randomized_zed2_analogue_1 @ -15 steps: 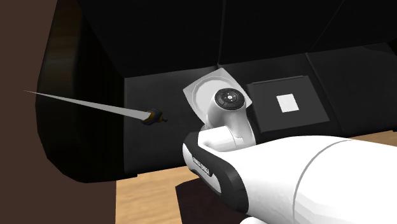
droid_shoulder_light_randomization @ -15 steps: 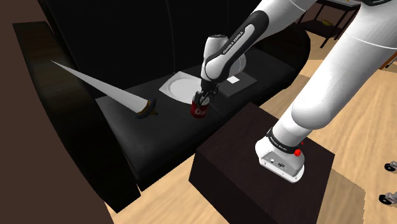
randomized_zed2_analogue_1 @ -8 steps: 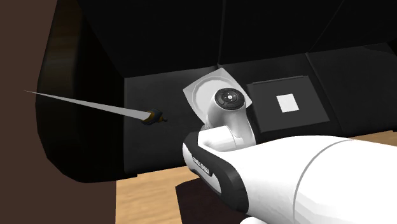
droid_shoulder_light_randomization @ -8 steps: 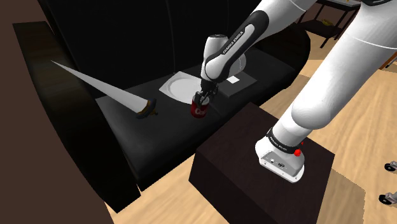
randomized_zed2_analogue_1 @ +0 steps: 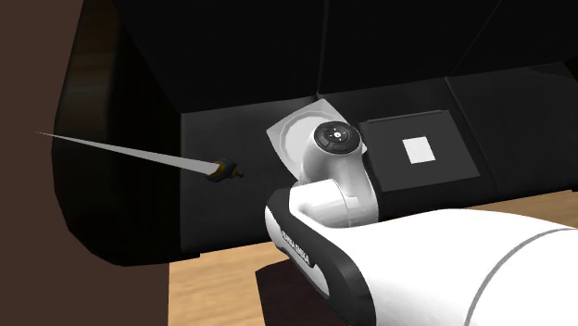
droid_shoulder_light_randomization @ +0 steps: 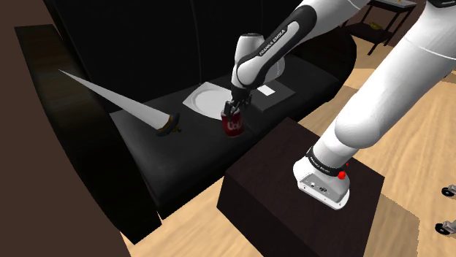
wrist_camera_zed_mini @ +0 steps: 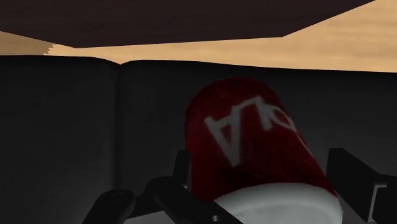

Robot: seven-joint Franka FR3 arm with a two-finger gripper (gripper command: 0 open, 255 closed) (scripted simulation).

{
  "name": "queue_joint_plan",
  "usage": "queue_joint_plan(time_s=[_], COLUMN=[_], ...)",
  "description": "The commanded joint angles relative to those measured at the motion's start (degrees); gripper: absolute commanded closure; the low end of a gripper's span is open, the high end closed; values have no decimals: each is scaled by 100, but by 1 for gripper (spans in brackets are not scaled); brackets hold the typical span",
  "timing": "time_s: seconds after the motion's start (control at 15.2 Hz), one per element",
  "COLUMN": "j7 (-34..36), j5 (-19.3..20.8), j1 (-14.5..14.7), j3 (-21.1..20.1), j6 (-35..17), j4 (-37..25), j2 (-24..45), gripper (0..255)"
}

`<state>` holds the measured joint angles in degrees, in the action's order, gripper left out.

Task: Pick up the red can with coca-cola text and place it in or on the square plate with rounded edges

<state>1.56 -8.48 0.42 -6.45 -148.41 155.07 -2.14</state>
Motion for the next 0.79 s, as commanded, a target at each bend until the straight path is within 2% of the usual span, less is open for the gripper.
queue_joint_plan(time_s=[0.0, 0.73], j7=[15, 88], j5=[2, 50], j1=[1, -13], j3=[0, 25], j6=[187, 1252], j4=[0, -173], j2=[-188, -1081], gripper=[255, 255])
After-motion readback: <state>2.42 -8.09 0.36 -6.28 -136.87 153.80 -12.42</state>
